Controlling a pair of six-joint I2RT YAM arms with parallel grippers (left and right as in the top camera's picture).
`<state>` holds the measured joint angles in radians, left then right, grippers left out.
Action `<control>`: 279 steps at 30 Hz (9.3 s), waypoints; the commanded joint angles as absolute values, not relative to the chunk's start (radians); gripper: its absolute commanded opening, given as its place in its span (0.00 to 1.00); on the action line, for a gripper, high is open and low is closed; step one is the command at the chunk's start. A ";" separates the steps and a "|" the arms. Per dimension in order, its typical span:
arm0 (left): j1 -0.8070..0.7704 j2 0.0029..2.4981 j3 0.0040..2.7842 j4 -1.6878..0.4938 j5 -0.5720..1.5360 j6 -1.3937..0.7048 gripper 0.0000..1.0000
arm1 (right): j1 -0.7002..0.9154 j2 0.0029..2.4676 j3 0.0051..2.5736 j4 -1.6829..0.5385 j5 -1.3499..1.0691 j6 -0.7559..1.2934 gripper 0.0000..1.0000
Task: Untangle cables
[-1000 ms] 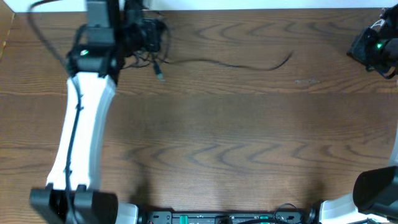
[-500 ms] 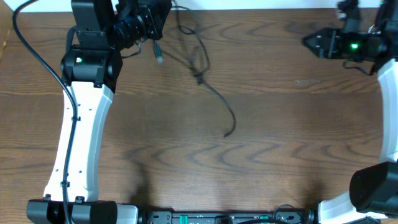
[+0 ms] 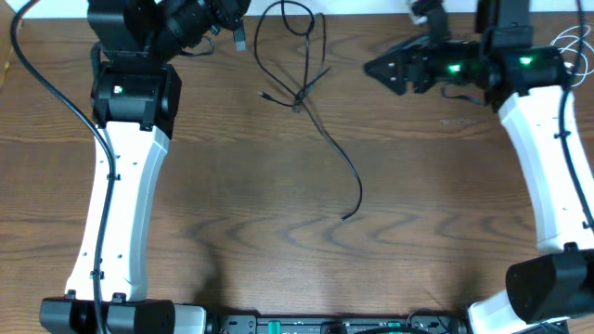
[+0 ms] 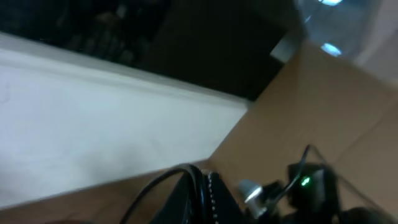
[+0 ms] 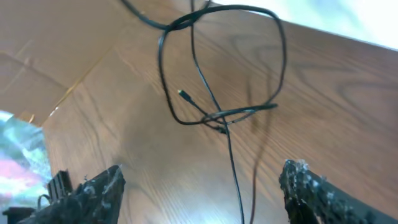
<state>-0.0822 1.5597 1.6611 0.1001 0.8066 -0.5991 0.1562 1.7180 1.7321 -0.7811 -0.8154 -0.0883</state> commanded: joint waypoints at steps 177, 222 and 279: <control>-0.698 1.842 1.642 -0.570 0.332 -0.390 0.27 | -0.545 1.674 1.812 -0.898 -0.443 0.159 0.99; -0.105 1.538 1.678 -0.694 0.328 -0.374 0.97 | 0.336 2.132 1.691 -0.849 -0.268 -0.293 0.69; -0.105 1.538 1.678 -0.691 0.321 -0.374 0.97 | 0.165 2.052 1.938 -1.090 -0.151 -0.029 0.01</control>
<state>-0.1066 1.5356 1.6650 -0.6926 0.3309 -0.3912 0.2413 2.1902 1.8633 -1.0786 -0.0582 -0.0803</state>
